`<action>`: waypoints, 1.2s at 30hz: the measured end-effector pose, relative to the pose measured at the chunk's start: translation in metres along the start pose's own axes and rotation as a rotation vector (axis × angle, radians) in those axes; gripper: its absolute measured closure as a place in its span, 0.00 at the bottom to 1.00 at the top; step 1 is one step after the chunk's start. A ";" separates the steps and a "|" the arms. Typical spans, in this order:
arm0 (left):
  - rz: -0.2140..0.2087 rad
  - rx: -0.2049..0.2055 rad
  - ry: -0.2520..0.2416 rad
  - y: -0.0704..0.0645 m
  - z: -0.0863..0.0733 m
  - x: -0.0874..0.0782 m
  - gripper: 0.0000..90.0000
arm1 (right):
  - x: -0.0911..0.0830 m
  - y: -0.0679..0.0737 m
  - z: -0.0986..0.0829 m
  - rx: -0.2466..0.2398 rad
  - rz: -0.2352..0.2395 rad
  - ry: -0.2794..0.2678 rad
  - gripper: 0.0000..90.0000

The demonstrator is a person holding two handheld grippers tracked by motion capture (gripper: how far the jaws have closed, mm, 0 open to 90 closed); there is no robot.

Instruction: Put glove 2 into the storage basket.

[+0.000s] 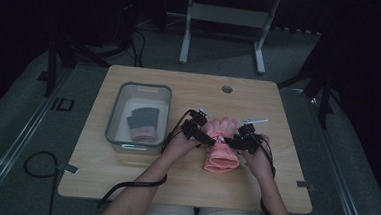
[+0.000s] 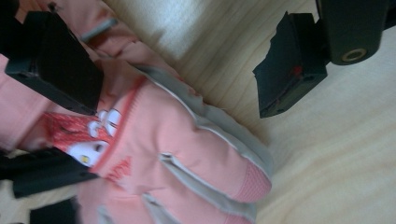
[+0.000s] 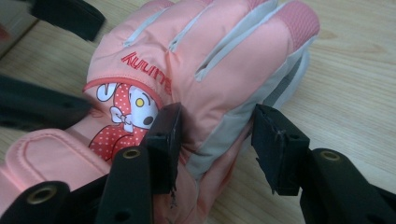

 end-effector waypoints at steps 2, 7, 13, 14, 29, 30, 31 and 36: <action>-0.016 -0.035 0.023 0.004 -0.005 0.007 0.19 | 0.004 0.001 -0.003 0.027 0.024 0.012 0.58; -0.176 -0.158 0.016 0.004 -0.012 0.018 0.44 | 0.009 0.001 -0.005 0.069 0.065 0.030 0.61; -0.218 -0.164 0.019 0.000 -0.011 0.017 0.73 | 0.011 0.003 -0.005 0.088 0.096 0.015 0.70; -0.211 -0.149 0.024 -0.001 -0.010 0.016 0.76 | 0.011 0.003 -0.005 0.093 0.096 0.014 0.72; -0.179 -0.078 -0.029 -0.016 0.006 -0.008 0.86 | -0.008 0.007 0.008 0.096 0.104 -0.066 0.79; -0.184 -0.075 -0.030 -0.017 0.008 -0.011 0.86 | -0.010 0.007 0.010 0.096 0.107 -0.076 0.79; -0.182 -0.072 -0.032 -0.017 0.010 -0.013 0.86 | -0.012 0.007 0.013 0.095 0.110 -0.079 0.79; -0.168 -0.064 -0.041 -0.017 0.018 -0.026 0.86 | -0.019 0.012 0.024 0.082 0.117 -0.092 0.79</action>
Point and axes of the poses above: each handheld gripper's, and its own axes: x roughly forward along the jaws, z roughly out of its top, y roughly to its left, the point moved 6 cm from there along x, roughly forward along the jaws, and after that the axes turned 11 degrees about -y, right-handed, at the moved point
